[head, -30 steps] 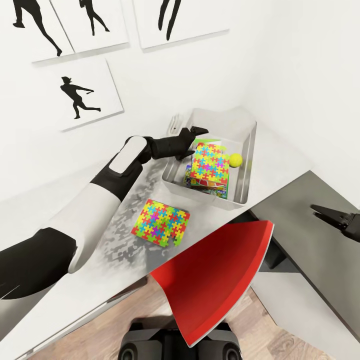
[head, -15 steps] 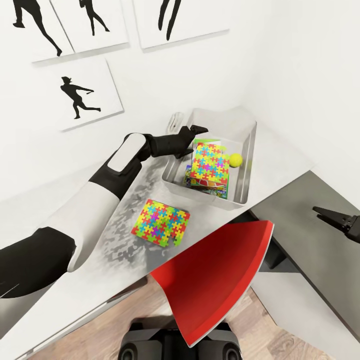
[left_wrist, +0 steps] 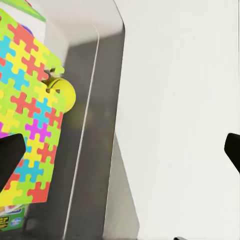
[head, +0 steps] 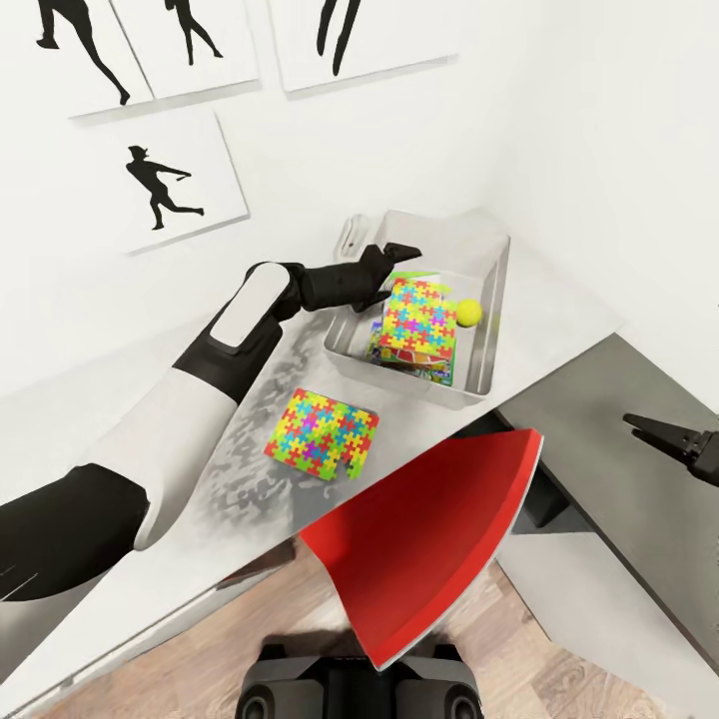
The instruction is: Put all the toys in the child's room - the three board games (two on the bed and one on the table), the two jigsaw puzzles on the table, and the tennis ball on the table - inside the toy box on the table in the child's room.
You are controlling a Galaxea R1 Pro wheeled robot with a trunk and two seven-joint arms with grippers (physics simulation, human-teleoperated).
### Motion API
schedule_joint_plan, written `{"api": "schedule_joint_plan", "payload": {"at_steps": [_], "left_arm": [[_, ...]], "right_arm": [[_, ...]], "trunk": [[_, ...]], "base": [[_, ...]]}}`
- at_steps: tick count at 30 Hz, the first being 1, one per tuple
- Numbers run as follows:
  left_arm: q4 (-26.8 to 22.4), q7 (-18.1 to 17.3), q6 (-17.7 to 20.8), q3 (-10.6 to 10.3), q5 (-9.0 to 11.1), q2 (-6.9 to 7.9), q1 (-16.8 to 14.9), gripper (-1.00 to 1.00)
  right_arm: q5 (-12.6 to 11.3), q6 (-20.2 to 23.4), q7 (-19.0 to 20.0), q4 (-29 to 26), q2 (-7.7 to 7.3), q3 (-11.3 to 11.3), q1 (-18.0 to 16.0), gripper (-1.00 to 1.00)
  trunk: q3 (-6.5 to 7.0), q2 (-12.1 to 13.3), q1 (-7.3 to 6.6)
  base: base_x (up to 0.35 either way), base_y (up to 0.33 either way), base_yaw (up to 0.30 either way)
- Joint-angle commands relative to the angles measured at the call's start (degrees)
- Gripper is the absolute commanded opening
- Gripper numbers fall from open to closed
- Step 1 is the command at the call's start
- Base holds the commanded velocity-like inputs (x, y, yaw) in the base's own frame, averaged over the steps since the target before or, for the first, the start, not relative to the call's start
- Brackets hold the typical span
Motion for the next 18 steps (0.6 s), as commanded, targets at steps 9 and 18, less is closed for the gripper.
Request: {"api": "schedule_joint_plan", "payload": {"at_steps": [9,18], "left_arm": [[-2.00,0.66,0.06,-0.03,0.61,0.02,0.17,1.00],[-5.12,0.75,0.02,0.01,0.56,0.04,0.86,1.00]], "right_arm": [[0.31,0.28,0.38,0.00,-0.01,-0.03,-0.03,1.00],[0.31,0.28,0.37,0.00,-0.01,0.01,-0.03,1.00]], "trunk": [[-0.07,-0.09,0.01],[-0.07,-0.09,0.01]], "base": [[-0.232,0.000,0.000],[-0.093,0.000,0.000]]}}
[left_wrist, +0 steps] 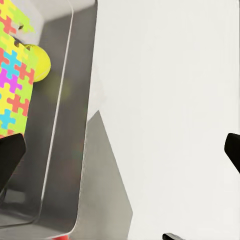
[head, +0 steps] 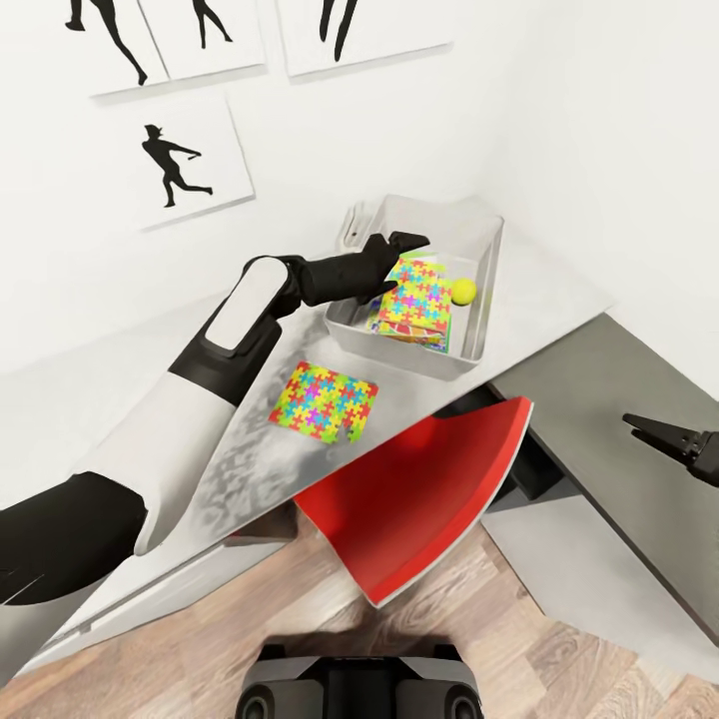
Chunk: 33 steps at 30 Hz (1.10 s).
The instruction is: Put all the toys in the child's room - the three board games (two on the bed and one on the table), the two jigsaw puzzles on the table, and the tennis ball on the table - inside the toy box on the table in the child's room.
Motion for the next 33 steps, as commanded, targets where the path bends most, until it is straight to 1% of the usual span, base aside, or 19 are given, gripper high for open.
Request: {"api": "schedule_joint_plan", "payload": {"at_steps": [1,9,17,22,24,25,26,28,29,30,31,33], "left_arm": [[-0.05,0.53,0.07,-0.01,0.59,0.00,-0.04,1.00],[-2.47,0.55,0.07,0.00,0.60,0.14,0.30,1.00],[-4.14,0.54,0.12,0.03,0.75,0.32,0.61,1.00],[-5.94,0.54,0.13,0.35,0.78,0.56,1.73,1.00],[-7.91,0.54,0.13,0.61,0.75,0.80,2.71,1.00],[-7.91,0.54,0.13,0.61,0.75,0.80,2.71,1.00],[-9.11,0.55,0.13,0.80,0.74,1.11,3.26,1.00],[-11.75,0.58,0.13,1.36,0.89,2.24,4.52,1.00],[-11.75,0.58,0.13,1.36,0.89,2.24,4.52,1.00],[-13.14,0.59,0.12,1.65,0.98,2.95,5.22,1.00],[-13.14,0.59,0.12,1.65,0.98,2.95,5.22,1.00],[-15.96,0.61,0.13,2.17,1.16,4.36,6.80,1.00]], "right_arm": [[0.32,0.28,0.40,0.01,-0.01,-0.07,-0.05,1.00],[0.32,0.28,0.40,-0.02,-0.01,-0.06,-0.05,1.00],[0.32,0.28,0.40,-0.02,-0.01,-0.05,-0.05,1.00],[0.32,0.28,0.40,-0.02,-0.01,-0.05,-0.05,1.00],[0.32,0.28,0.40,-0.04,-0.01,-0.05,-0.05,1.00],[0.32,0.28,0.40,-0.04,-0.01,-0.05,-0.05,1.00],[0.32,0.28,0.40,-0.03,-0.01,-0.05,-0.05,1.00],[0.32,0.28,0.40,-0.05,-0.01,-0.04,-0.05,1.00],[0.32,0.28,0.40,-0.05,-0.01,-0.04,-0.05,1.00],[0.32,0.28,0.40,-0.05,-0.01,0.00,-0.05,1.00],[0.32,0.28,0.40,-0.05,-0.01,0.00,-0.05,1.00],[0.35,0.28,0.40,-0.06,-0.01,0.23,-0.02,1.00]], "trunk": [[-0.07,-0.09,0.02],[-0.07,-0.09,0.02],[-0.07,-0.09,0.02],[-0.07,-0.09,0.02],[-0.07,-0.09,0.02],[-0.07,-0.09,0.02],[-0.07,-0.09,0.02],[-0.07,-0.09,0.02],[-0.07,-0.09,0.02],[-0.07,-0.09,0.02],[-0.07,-0.09,0.02],[-0.07,-0.09,0.02]], "base": [[-0.044,0.000,0.000],[-0.046,0.000,0.000],[-0.160,0.000,0.000],[-0.084,0.000,0.000],[-0.050,0.000,0.000],[-0.044,0.000,0.000],[-0.035,0.000,0.000],[-0.025,0.000,0.000],[-0.023,0.000,0.000],[-0.018,0.000,0.000],[-0.018,0.000,0.000],[-0.013,0.000,0.000]]}}
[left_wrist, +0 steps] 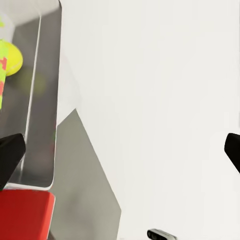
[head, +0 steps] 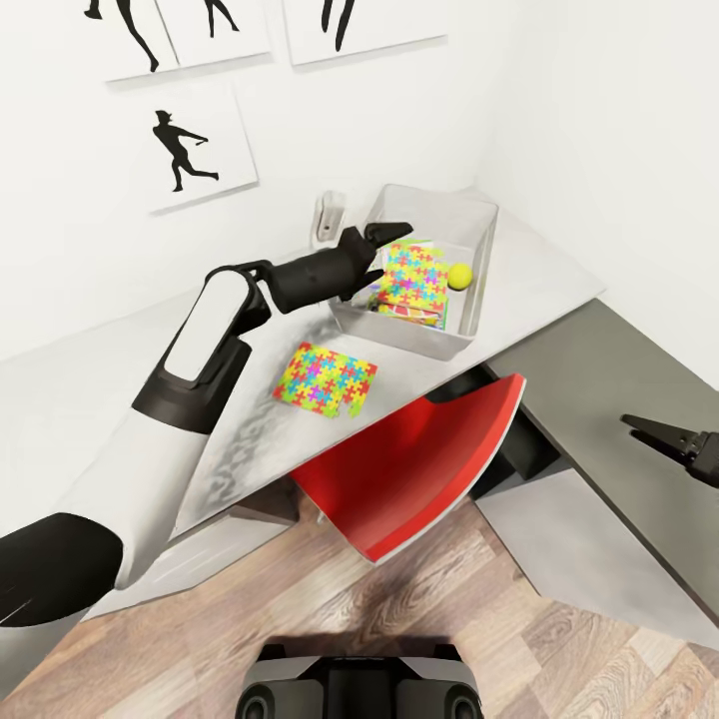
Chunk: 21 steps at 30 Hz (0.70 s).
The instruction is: Put all the toys in the child's room - the three board games (two on the bed and one on the table), the two jigsaw puzzles on the table, and the tennis ball on the table - inside the toy box on the table in the child's room.
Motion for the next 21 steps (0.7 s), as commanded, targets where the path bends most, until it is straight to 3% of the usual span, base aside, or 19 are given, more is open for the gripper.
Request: {"api": "schedule_joint_plan", "payload": {"at_steps": [1,3,7,9,15,17,21], "left_arm": [[-0.08,0.53,0.10,0.03,0.62,0.01,-0.01,1.00],[-2.90,0.53,0.08,0.55,0.80,1.37,2.09,1.00],[-5.94,0.49,0.06,1.50,0.94,2.52,4.73,1.00],[-9.20,0.49,0.05,2.76,1.08,3.32,7.55,1.00],[-13.89,0.38,0.03,4.58,1.21,4.04,11.85,1.00],[-16.03,0.05,0.03,5.79,1.28,4.37,14.51,1.00],[-17.43,-0.40,0.06,7.07,1.33,4.58,16.81,1.00]], "right_arm": [[0.32,0.28,0.40,0.01,-0.01,-0.06,-0.05,1.00],[0.36,0.28,0.47,0.00,-0.17,0.42,-0.05,1.00],[0.37,0.28,0.67,0.00,-0.58,0.79,-0.06,1.00],[0.37,0.28,1.34,0.00,-0.91,1.07,-0.09,1.00],[0.34,0.28,3.57,-0.01,-1.20,1.57,-0.25,1.00],[0.36,0.28,4.90,-0.01,-1.31,2.42,-0.48,1.00],[0.38,0.28,5.75,-0.01,-1.38,3.92,-0.77,1.00]], "trunk": [[-0.07,-0.09,0.03],[-0.07,-0.09,0.03],[-0.07,-0.09,0.03],[-0.07,-0.09,0.03],[-0.07,-0.09,0.03],[-0.07,-0.09,0.03],[-0.07,-0.09,0.03]], "base": [[-0.012,0.000,0.000],[-0.008,0.000,0.000],[-0.006,0.000,0.000],[-0.003,0.000,0.000],[-0.002,0.000,0.000],[-0.001,0.000,0.000],[0.000,0.000,0.000]]}}
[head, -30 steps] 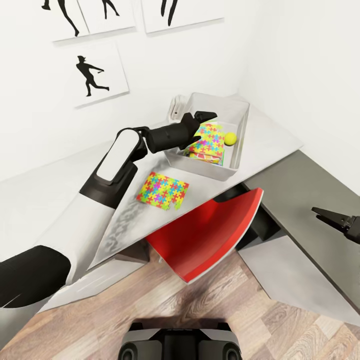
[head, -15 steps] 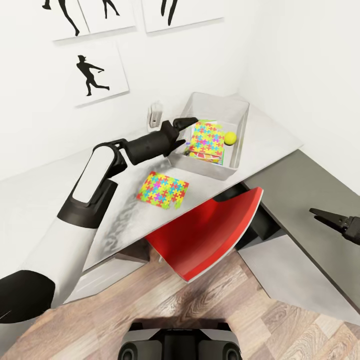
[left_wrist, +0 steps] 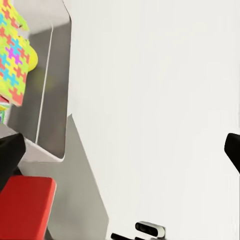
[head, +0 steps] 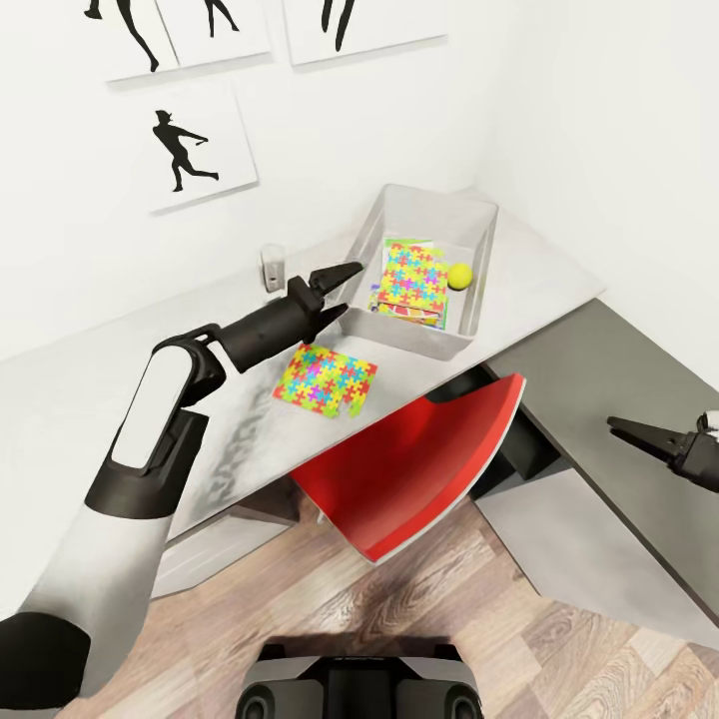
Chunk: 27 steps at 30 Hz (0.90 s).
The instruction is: Put all the toys in the child's room - the three board games (two on the bed and one on the table), the two jigsaw puzzles on the table, and the tennis ball on the table - inside the toy box on the table in the child's room.
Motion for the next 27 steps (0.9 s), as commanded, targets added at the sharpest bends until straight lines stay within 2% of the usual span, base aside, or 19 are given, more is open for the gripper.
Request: {"api": "schedule_joint_plan", "payload": {"at_steps": [1,5,8,12,23,27], "left_arm": [[-0.55,0.18,0.03,0.49,0.62,0.09,1.00,1.00],[-1.27,-0.91,0.05,1.25,0.65,0.15,3.03,1.00],[-1.89,-3.61,0.02,1.90,0.67,0.07,5.99,1.00],[-2.21,-5.89,0.11,2.23,0.68,0.14,7.91,1.00],[-2.48,-7.74,3.28,2.20,0.79,-0.45,9.63,1.00],[-2.46,-7.88,3.94,2.07,1.89,-0.60,10.04,1.00]], "right_arm": [[0.28,0.26,0.66,0.01,-0.03,0.71,-0.18,1.00],[0.32,0.26,1.12,0.01,-0.04,1.88,-0.39,1.00],[0.33,0.26,1.52,0.01,-0.04,2.89,-0.61,1.00],[0.34,0.26,1.68,0.01,-0.03,3.46,-0.73,1.00],[0.57,0.26,1.49,0.00,0.28,4.16,-0.84,1.00],[0.72,0.26,1.41,0.00,0.34,4.23,-0.85,1.00]], "trunk": [[-0.07,-0.09,0.03],[-0.07,-0.09,0.03],[-0.07,-0.09,0.03],[-0.07,-0.09,0.03],[-0.07,-0.09,0.03],[-0.07,-0.09,0.03]], "base": [[0.000,0.000,0.000],[0.000,0.000,0.000],[0.000,0.000,0.006],[0.000,0.000,0.076],[0.000,0.000,0.224],[0.000,0.000,0.283]]}}
